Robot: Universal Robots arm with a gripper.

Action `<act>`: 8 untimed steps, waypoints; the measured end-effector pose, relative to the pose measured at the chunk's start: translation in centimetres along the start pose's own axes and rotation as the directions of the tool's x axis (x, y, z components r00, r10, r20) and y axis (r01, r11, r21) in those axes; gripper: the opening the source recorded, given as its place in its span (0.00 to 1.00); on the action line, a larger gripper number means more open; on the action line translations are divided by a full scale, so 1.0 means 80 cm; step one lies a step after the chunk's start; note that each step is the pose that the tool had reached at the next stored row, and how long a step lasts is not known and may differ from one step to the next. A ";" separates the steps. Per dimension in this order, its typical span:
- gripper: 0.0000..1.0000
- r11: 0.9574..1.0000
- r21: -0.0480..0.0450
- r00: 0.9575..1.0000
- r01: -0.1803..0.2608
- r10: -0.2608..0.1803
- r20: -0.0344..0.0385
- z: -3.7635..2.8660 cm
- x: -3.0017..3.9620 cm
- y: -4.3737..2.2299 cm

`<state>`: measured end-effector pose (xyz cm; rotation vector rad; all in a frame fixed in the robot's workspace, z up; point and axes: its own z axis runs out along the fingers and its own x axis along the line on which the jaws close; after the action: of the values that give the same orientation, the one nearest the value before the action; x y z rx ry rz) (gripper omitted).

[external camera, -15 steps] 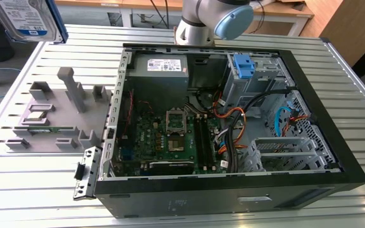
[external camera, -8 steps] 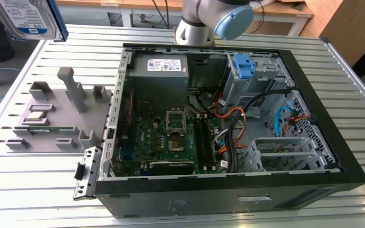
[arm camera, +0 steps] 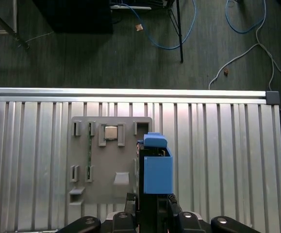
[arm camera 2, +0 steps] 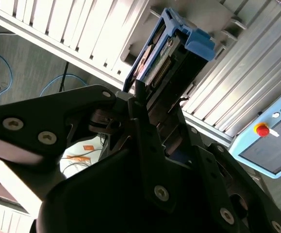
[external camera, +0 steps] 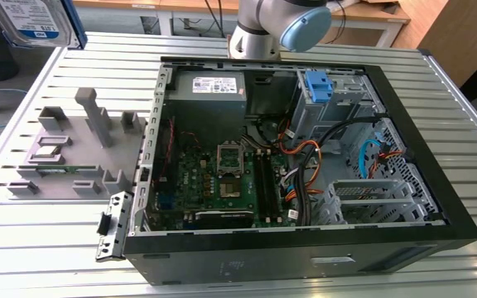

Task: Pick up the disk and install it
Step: 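Pick up the disk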

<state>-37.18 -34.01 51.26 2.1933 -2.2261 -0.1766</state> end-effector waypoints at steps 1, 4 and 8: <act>0.35 1.000 0.000 1.000 0.000 0.000 0.000 -0.0002 0.0000 -0.0016; 0.35 1.000 0.000 1.000 0.000 0.000 0.000 -0.0010 -0.0002 -0.0107; 0.35 1.000 0.000 1.000 0.000 0.000 0.000 -0.0022 -0.0005 -0.0249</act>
<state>-35.18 -34.01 51.26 2.1933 -2.2262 -0.1767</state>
